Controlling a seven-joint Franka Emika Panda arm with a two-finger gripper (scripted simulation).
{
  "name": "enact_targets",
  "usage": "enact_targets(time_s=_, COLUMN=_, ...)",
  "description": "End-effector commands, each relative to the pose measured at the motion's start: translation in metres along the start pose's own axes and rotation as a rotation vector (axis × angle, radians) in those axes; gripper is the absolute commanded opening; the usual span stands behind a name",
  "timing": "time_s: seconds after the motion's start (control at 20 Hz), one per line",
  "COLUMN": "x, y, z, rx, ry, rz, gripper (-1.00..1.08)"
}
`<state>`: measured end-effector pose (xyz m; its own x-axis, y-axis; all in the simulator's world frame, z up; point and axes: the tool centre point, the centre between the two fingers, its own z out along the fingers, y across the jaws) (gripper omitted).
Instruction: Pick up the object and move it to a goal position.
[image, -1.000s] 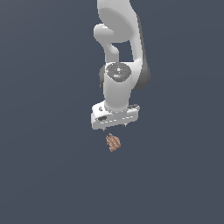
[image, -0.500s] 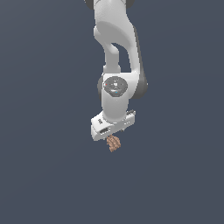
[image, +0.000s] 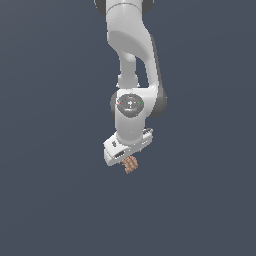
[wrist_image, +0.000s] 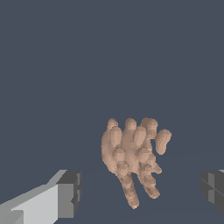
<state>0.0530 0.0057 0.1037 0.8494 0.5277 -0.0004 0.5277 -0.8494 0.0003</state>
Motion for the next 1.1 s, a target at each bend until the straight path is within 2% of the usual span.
enact_targets(time_s=0.0, x=0.0, y=0.0, z=0.0, rx=0.0, ry=0.0, rz=0.0, gripper=1.0)
enact_targets(time_s=0.25, x=0.0, y=0.0, z=0.01, rx=0.0, ry=0.0, rz=-0.001, gripper=1.0)
enact_targets(time_s=0.65, x=-0.001, y=-0.001, z=0.047, rx=0.0, ry=0.0, rz=-0.004, gripper=1.0)
enact_targets(time_s=0.9, x=0.001, y=0.0, z=0.05, rx=0.0, ry=0.0, rz=-0.005, gripper=1.0)
enact_targets(time_s=0.95, x=0.001, y=0.0, z=0.05, rx=0.0, ry=0.0, rz=-0.005, gripper=-1.0)
enact_targets(time_s=1.05, x=0.001, y=0.0, z=0.05, rx=0.0, ry=0.0, rz=-0.005, gripper=-1.0)
